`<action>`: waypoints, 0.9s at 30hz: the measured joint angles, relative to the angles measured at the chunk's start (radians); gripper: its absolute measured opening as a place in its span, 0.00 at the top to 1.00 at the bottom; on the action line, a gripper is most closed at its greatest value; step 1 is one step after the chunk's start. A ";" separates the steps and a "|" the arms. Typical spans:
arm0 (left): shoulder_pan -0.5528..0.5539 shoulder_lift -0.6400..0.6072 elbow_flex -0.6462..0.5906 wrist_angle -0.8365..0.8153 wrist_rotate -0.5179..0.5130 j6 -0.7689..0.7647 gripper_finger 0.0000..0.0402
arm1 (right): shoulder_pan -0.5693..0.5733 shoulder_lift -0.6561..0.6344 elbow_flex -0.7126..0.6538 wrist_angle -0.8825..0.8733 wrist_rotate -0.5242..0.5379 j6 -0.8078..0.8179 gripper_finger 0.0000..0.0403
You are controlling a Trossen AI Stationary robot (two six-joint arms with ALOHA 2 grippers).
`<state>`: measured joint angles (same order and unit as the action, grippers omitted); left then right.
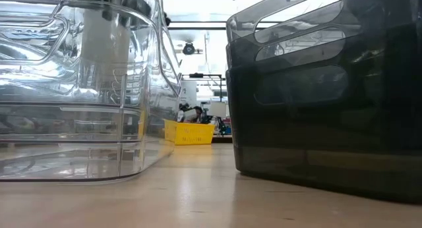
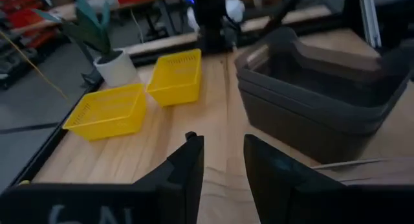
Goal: Stack baskets by color
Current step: Stack the bottom right yellow bin into the top yellow bin
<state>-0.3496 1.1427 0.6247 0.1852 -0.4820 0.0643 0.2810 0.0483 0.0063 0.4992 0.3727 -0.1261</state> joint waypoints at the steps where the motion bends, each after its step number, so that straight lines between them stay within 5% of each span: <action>1: 0.005 -0.019 -0.027 0.035 0.000 -0.001 0.71 | 0.000 0.000 0.000 0.000 0.000 0.000 0.94; 7: 0.035 -0.154 -0.121 0.171 0.042 0.040 0.71 | 0.000 0.000 0.000 0.000 0.000 0.000 0.94; 17: 0.031 -0.348 -0.181 0.179 0.095 0.136 0.71 | 0.000 0.000 0.000 0.000 0.000 0.000 0.94; 27: -0.004 -0.548 -0.367 0.207 0.121 0.095 0.71 | 0.000 0.000 0.000 0.000 0.000 0.000 0.94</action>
<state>-0.3532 0.5944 0.2573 0.3920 -0.3610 0.1589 0.2809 0.0486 0.0063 0.4988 0.3729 -0.1261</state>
